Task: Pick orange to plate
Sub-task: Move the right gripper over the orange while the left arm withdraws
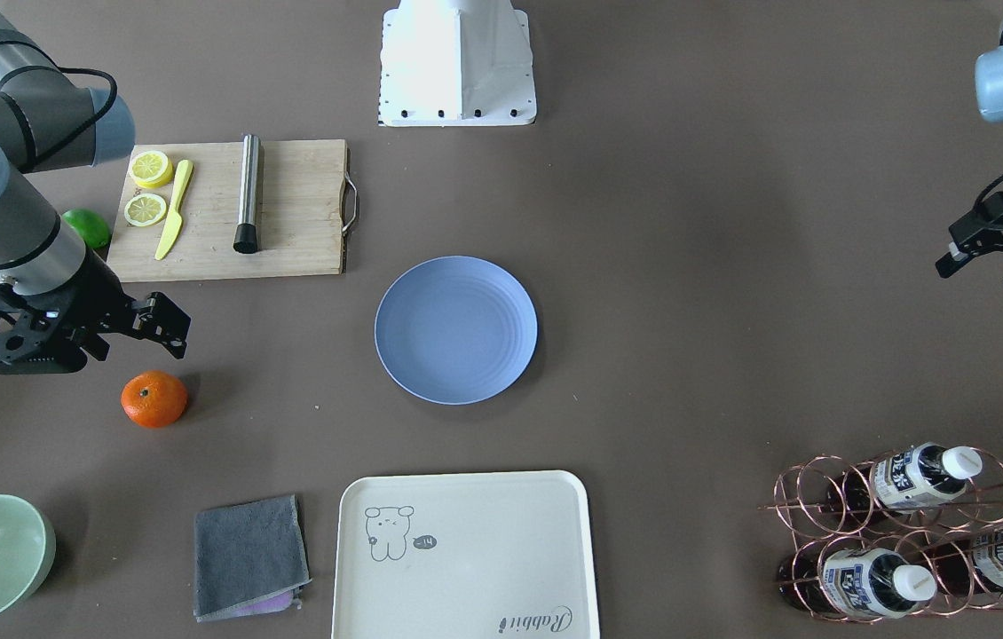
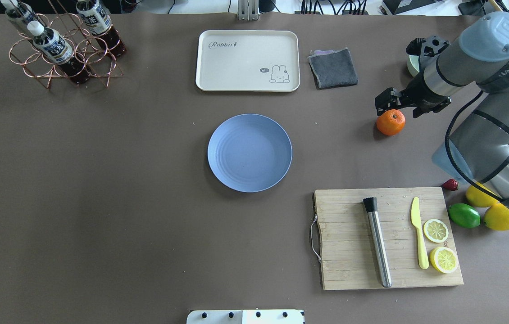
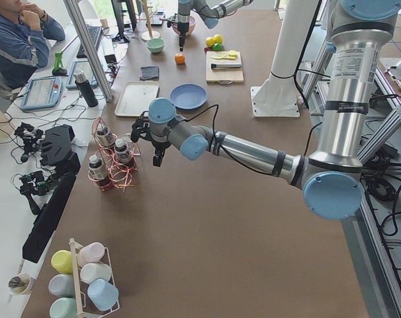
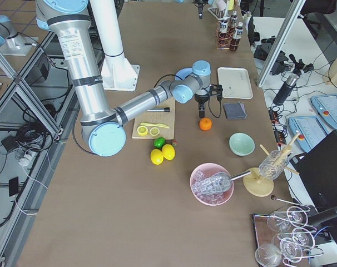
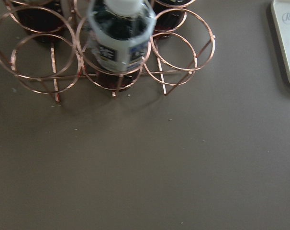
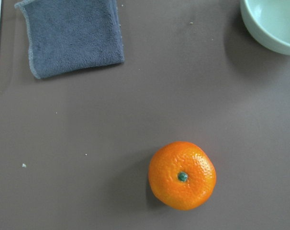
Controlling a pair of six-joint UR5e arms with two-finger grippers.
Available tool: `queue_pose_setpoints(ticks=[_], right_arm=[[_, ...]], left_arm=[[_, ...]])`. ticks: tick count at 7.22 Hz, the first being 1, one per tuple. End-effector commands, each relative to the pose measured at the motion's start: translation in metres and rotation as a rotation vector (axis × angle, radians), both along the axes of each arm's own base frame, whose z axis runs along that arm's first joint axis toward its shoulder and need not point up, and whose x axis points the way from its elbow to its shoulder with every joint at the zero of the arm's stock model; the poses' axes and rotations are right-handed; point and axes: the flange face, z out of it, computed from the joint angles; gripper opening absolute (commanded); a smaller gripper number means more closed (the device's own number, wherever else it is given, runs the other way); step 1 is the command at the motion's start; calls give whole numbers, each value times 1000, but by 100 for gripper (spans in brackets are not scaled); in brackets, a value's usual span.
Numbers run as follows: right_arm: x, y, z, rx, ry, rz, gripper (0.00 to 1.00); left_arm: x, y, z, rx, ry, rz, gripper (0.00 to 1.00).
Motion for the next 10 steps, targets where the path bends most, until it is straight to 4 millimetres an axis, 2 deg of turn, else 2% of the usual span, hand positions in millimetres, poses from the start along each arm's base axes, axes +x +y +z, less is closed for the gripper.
queue_pose_setpoints(ticks=[1,3,5,10], right_arm=[[-21,-17,22,-10,47,-26,100],[-23,-19,33,-9,64,-51,100],[-29,-25,59,27,70,-84,100],[-47,-19,72,23,78,-109,100]], left_arm=[[-19,21,57,-93,-7,22,98],[-26,35,62,-79,-3,17,98],[-26,35,62,-75,-1,17,98],[-29,53,79,-63,-3,15,98]])
